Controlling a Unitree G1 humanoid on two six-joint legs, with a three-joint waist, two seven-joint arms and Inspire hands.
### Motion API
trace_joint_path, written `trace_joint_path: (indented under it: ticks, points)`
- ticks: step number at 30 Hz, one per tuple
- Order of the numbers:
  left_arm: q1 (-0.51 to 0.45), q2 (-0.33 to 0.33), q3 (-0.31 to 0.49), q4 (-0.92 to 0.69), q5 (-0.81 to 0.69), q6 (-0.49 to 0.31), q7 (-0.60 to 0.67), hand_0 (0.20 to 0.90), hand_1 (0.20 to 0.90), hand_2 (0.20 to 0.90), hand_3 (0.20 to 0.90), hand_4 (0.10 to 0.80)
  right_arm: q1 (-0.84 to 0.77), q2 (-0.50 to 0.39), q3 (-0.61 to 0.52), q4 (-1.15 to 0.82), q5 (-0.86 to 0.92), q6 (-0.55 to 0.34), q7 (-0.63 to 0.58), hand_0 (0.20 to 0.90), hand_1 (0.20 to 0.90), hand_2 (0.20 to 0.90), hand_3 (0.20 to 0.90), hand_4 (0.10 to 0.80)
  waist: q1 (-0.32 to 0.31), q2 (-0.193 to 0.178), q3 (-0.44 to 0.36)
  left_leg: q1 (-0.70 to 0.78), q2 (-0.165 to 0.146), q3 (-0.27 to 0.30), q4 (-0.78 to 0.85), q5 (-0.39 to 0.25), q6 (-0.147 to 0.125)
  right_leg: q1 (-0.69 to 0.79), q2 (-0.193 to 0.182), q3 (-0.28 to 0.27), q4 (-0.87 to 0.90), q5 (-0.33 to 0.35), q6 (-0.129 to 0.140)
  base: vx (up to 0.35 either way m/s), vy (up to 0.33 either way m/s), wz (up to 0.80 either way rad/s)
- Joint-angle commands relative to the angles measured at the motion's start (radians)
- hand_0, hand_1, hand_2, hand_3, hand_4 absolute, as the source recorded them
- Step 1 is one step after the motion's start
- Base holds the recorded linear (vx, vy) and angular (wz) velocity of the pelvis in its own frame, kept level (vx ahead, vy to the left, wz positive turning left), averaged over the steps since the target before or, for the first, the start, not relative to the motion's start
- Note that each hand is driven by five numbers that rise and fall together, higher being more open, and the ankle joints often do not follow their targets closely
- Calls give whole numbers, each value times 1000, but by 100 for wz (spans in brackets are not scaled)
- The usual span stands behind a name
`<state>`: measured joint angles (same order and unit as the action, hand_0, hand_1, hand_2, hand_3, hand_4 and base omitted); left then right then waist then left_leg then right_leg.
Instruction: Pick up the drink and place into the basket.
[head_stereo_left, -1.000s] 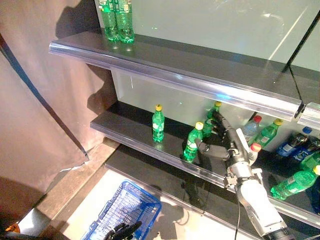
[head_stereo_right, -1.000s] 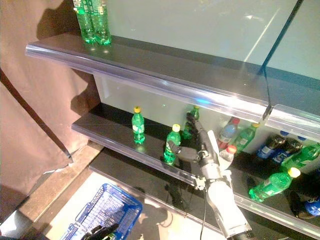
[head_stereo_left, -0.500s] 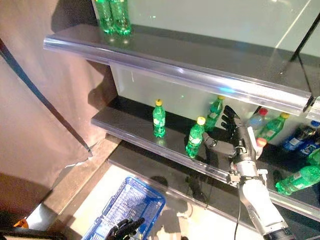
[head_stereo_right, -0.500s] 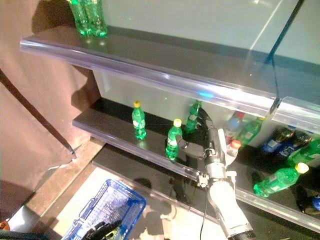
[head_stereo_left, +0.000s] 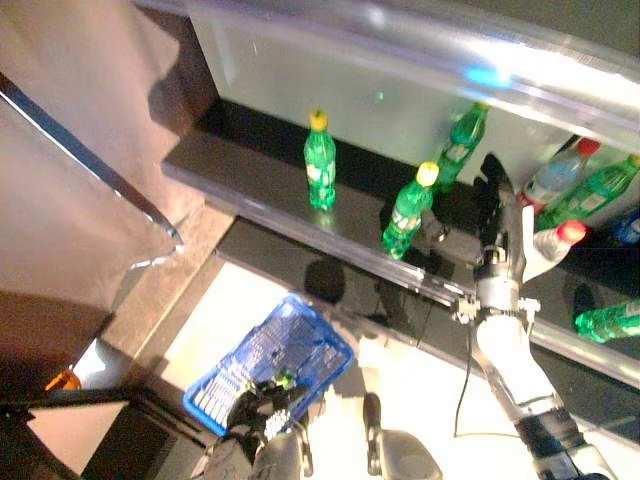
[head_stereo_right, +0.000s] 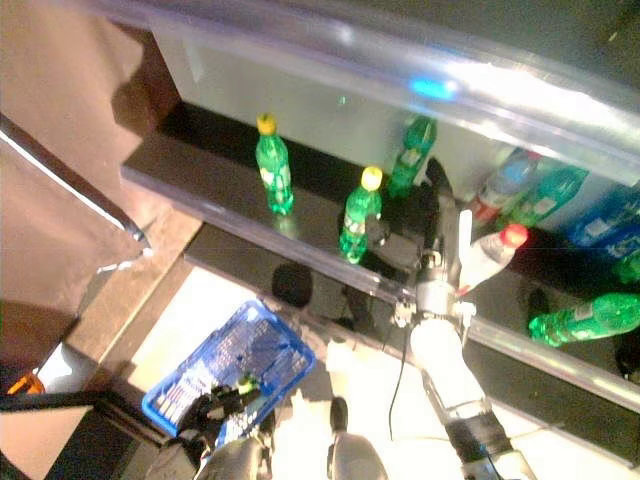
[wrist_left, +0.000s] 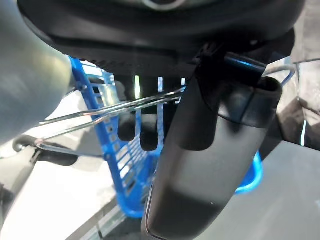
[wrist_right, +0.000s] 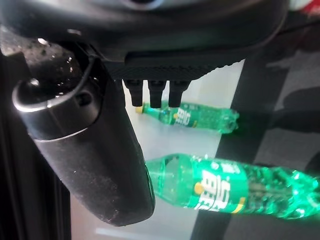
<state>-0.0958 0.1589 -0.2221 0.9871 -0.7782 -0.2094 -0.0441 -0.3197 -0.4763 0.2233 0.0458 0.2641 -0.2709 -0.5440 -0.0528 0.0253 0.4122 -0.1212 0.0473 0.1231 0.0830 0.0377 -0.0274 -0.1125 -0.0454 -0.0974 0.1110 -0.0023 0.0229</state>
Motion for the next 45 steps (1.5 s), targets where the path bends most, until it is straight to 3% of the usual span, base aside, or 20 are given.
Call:
trace_joint_path:
  ticks: [1, 21, 45]
  points:
    - [87, 30, -34, -49, -24, -48, 15, 300, 300, 300, 200, 100, -105, -25, -1, -91, -26, -91, -40, 900, 900, 900, 900, 800, 14, -30, -24, -106, -8, 13, 223, -133, 6, -75, -44, 4, 125, -60, 9, -70, 0, 1]
    - [37, 33, -84, -124, -29, -57, 28, 300, 300, 300, 200, 100, -205, 7, 35, 29, 93, -61, 31, 900, 900, 900, 900, 800, 32, -9, 44, -195, -18, -8, 257, -105, 3, -137, -40, 8, 155, -53, -2, -27, -5, 0]
    - [-9, 65, -170, -157, -50, -55, 29, 300, 300, 300, 200, 100, -605, -66, 45, 377, 242, -39, 52, 900, 900, 900, 900, 800, 97, 40, 85, -225, -48, -52, 223, -76, 4, -189, -45, -5, 157, -38, -8, 2, 1, 2]
